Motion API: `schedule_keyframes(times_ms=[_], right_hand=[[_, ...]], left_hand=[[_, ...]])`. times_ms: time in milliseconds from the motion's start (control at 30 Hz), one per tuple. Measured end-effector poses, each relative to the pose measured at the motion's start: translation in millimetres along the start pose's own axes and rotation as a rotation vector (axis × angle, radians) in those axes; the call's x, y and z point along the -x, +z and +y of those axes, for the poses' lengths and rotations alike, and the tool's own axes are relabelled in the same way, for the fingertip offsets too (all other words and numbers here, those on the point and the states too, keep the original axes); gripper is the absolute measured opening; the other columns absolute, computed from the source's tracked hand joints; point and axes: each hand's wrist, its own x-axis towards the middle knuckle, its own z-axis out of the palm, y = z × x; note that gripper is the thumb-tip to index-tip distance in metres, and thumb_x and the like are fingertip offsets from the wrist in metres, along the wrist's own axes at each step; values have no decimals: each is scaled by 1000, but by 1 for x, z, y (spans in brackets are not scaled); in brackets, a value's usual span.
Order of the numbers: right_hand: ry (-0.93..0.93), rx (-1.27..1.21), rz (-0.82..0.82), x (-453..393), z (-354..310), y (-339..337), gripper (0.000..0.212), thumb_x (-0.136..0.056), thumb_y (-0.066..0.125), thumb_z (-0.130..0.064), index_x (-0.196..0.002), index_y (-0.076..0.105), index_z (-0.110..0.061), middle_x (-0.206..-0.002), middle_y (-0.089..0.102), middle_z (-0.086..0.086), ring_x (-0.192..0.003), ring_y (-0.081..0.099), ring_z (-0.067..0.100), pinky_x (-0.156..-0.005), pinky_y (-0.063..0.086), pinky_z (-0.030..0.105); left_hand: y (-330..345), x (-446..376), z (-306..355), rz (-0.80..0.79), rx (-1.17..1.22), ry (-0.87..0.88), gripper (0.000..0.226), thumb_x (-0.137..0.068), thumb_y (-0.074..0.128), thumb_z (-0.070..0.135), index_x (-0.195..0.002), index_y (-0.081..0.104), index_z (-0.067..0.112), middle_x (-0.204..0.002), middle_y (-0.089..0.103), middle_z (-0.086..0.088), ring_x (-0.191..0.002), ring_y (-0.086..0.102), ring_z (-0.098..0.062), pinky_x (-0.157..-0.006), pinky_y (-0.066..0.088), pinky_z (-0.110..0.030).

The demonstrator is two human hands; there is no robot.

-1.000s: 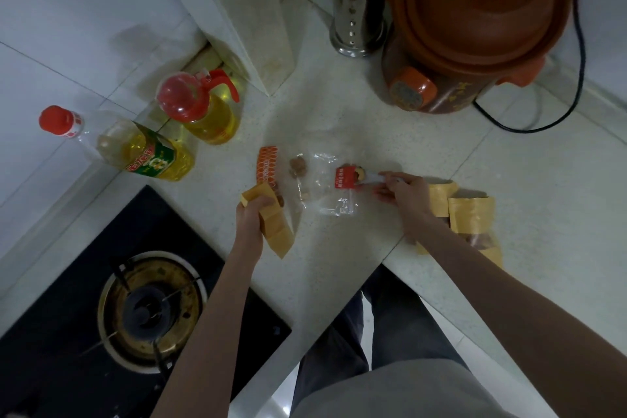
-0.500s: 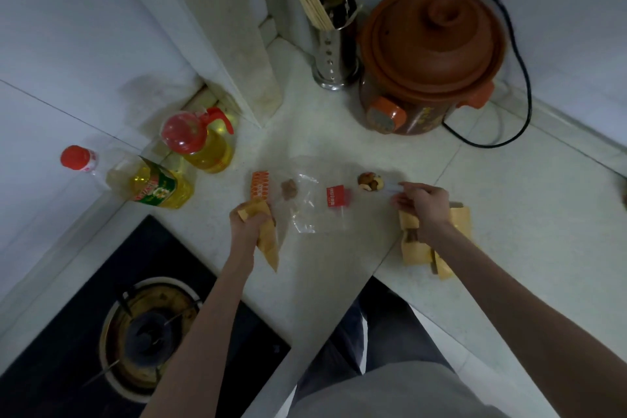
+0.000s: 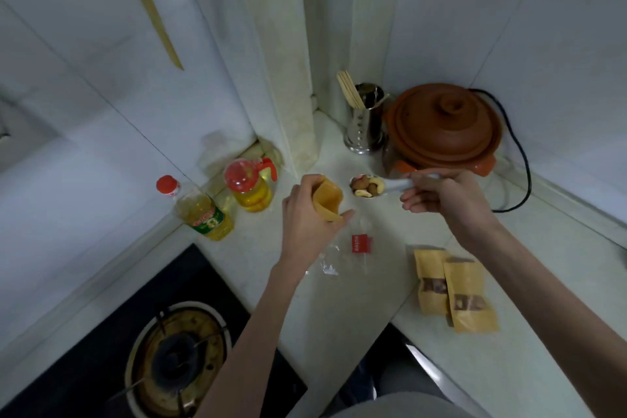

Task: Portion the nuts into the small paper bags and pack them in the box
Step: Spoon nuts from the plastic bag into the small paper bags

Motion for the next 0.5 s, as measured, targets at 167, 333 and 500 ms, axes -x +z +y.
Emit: schedule_keyframes(times_ms=[167,333,500], right_hand=[[-56,49,-35,21,-46,4,13,-88,55,1,-86,68,5,-60,67,16,-48,64,21,-45,51,22],[-86,140,-38,34,-71,7,15,-89,56,0,-83,68,5,-58,67,18,-45,63,22,-42,50,22],[-208,294,-39,40,-87,9,18,-89,53,2,-82,70,2,-59,67,21,-48,66,30,-45,52,26]], left_hand=[[-13,-4,33,35,-164,146,68,-57,82,55,-105,37,39,-87,43,27,-86,40,0,-86,43,-36],[-18,-4,65,60,-189,219,68,-59,83,51,-108,39,36,-94,46,24,-92,51,-5,-83,31,-26],[-19,-8,89,96,-208,288,62,-63,81,48,-110,46,28,-97,58,15,-97,57,-11,-86,34,-25]])
